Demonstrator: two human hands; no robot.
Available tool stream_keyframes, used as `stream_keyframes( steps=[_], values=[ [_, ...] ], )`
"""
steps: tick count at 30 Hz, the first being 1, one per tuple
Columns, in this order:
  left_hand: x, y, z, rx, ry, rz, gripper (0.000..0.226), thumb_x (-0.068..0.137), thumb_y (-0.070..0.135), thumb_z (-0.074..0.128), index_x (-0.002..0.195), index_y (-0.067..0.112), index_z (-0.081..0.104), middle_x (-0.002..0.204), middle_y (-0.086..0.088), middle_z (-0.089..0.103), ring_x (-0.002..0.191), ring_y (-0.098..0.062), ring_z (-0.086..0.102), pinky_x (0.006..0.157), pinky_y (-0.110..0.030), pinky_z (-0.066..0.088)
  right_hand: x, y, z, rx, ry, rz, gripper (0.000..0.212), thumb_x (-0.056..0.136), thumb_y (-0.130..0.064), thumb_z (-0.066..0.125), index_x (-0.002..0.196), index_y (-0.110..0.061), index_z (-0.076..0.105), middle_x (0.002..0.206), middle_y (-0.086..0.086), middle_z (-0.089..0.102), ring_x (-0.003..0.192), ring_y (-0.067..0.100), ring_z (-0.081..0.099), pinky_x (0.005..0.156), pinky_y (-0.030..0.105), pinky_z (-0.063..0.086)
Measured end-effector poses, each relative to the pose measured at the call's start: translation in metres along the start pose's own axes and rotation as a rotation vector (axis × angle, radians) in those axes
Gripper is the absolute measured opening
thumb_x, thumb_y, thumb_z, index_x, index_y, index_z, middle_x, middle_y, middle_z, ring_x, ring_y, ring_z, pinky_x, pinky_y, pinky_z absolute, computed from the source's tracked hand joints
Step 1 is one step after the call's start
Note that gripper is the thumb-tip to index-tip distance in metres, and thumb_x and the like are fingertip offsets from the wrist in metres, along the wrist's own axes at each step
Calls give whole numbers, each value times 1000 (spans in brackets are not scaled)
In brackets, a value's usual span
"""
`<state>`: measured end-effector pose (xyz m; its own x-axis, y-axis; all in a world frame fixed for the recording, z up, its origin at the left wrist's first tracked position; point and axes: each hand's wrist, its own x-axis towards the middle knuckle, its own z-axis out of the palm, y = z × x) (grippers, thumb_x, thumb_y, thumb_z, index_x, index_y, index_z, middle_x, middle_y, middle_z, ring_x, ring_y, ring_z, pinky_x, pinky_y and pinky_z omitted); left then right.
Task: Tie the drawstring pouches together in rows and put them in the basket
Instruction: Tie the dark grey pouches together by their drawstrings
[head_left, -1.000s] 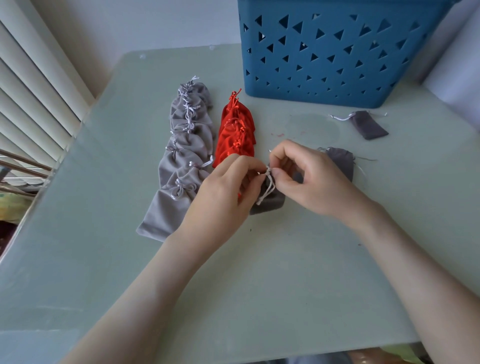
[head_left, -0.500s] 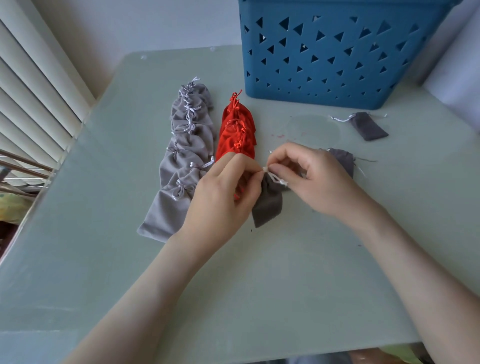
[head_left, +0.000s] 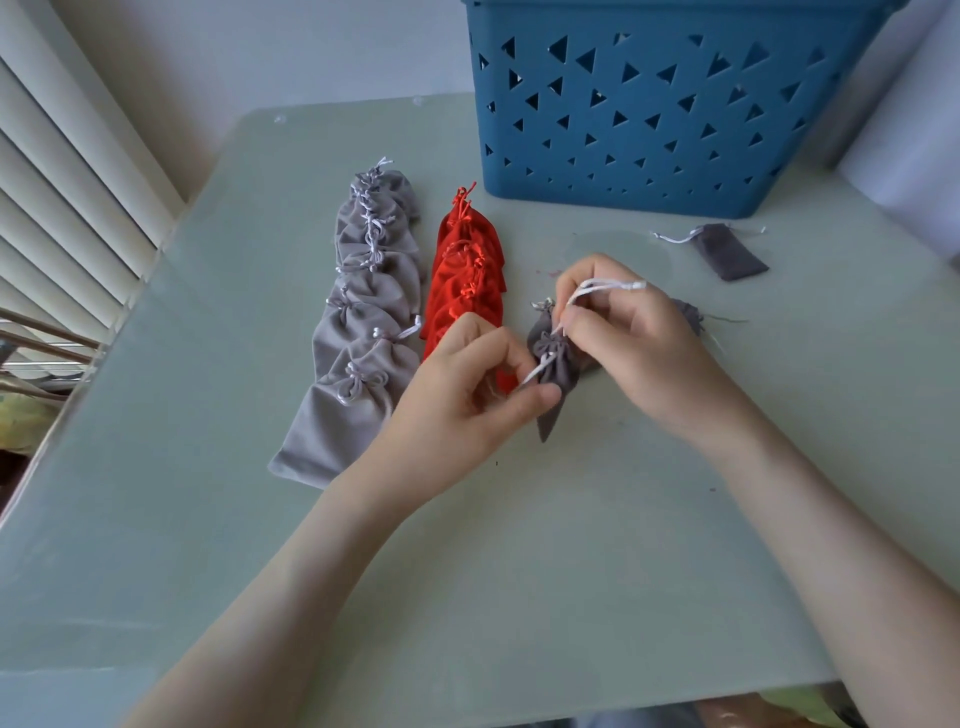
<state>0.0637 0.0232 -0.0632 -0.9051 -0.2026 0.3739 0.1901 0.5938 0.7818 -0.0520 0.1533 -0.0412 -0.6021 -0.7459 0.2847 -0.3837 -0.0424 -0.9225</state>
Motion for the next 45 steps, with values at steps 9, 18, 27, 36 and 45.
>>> stream_keyframes(
  steps=[9, 18, 27, 36, 45],
  values=[
    [2, 6, -4, -414, 103, -180, 12, 91, 23, 48, 81, 16, 52, 65, 10, 56, 60, -6, 51, 58, -18, 44, 4, 4, 0, 248, 14, -26, 13, 95, -19, 46, 84, -20, 54, 88, -5, 70, 90, 11, 62, 89, 27, 46],
    [2, 4, -9, -216, -89, -221, 21, 96, 7, 51, 77, 13, 59, 58, 10, 56, 54, -7, 51, 57, -17, 44, 7, 6, 0, 381, 120, 58, 22, 97, -10, 44, 79, -18, 55, 71, 1, 63, 69, 13, 60, 74, 24, 48],
    [1, 6, -11, -282, 33, -217, 29, 90, 28, 48, 66, 18, 60, 65, 5, 55, 63, -7, 49, 63, -15, 40, 11, 14, -3, 501, 173, 201, 21, 93, -7, 51, 78, -20, 55, 65, -10, 57, 71, 11, 51, 68, 19, 42],
    [7, 17, -13, -1242, 55, -349, 35, 90, 26, 51, 59, 16, 64, 76, -4, 67, 49, -4, 46, 45, -12, 38, 5, 10, -1, 150, -225, 128, 2, 86, -16, 53, 84, -15, 54, 62, -8, 56, 56, 3, 51, 58, 20, 39],
    [6, 16, -5, -997, 18, -520, 16, 86, 9, 51, 100, 2, 50, 64, -1, 61, 48, -6, 48, 43, -14, 40, 3, 3, -6, 36, -183, -77, 10, 86, -10, 57, 81, -18, 60, 80, -21, 58, 79, -3, 55, 77, 10, 39]
  ],
)
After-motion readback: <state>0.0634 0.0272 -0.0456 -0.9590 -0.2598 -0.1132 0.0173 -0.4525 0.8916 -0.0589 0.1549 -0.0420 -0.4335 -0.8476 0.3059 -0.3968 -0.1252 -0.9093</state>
